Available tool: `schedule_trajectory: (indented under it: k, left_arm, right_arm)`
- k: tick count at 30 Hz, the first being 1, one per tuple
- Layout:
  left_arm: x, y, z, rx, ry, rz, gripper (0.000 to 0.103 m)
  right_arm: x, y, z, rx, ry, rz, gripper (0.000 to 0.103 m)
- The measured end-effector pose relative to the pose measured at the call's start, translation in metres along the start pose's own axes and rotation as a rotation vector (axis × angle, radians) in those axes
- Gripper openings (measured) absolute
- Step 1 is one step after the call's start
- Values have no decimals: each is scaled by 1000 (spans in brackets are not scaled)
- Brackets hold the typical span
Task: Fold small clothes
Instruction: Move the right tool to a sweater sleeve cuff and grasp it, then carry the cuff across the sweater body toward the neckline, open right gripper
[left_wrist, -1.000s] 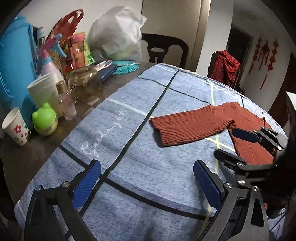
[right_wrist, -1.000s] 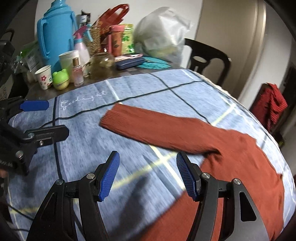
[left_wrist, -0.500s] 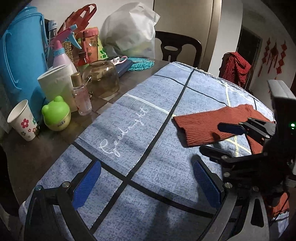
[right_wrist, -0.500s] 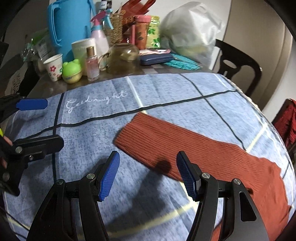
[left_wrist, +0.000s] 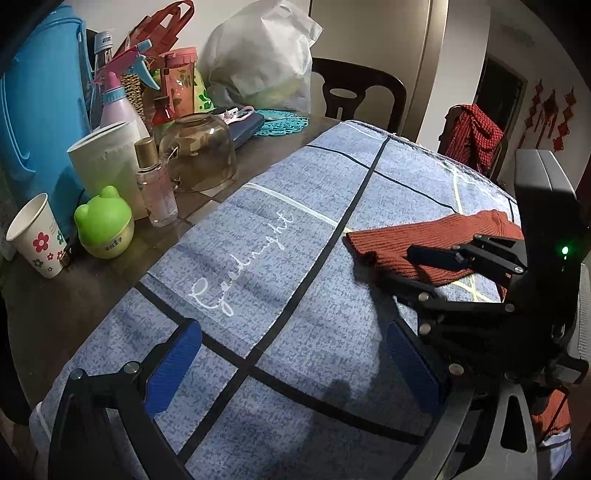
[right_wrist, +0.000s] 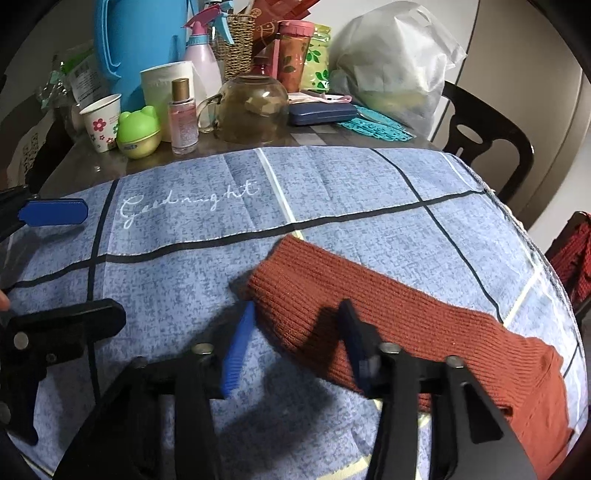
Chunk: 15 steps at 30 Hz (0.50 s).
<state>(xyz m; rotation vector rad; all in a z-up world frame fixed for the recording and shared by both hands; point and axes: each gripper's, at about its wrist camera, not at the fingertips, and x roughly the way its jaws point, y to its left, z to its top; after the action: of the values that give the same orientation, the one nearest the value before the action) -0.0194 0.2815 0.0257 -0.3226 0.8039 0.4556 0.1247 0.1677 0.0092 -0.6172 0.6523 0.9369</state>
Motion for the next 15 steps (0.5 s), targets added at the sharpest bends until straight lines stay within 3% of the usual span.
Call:
schedule_trajectory:
  k: [5, 15]
  left_arm:
    - [0, -8, 4, 18, -3, -15, 101]
    - [0, -32, 15, 49, -24, -54, 101]
  right_arm:
    - [-2, -10, -2, 47, -4, -12, 14]
    - [-34, -56, -10, 262, -96, -33, 11]
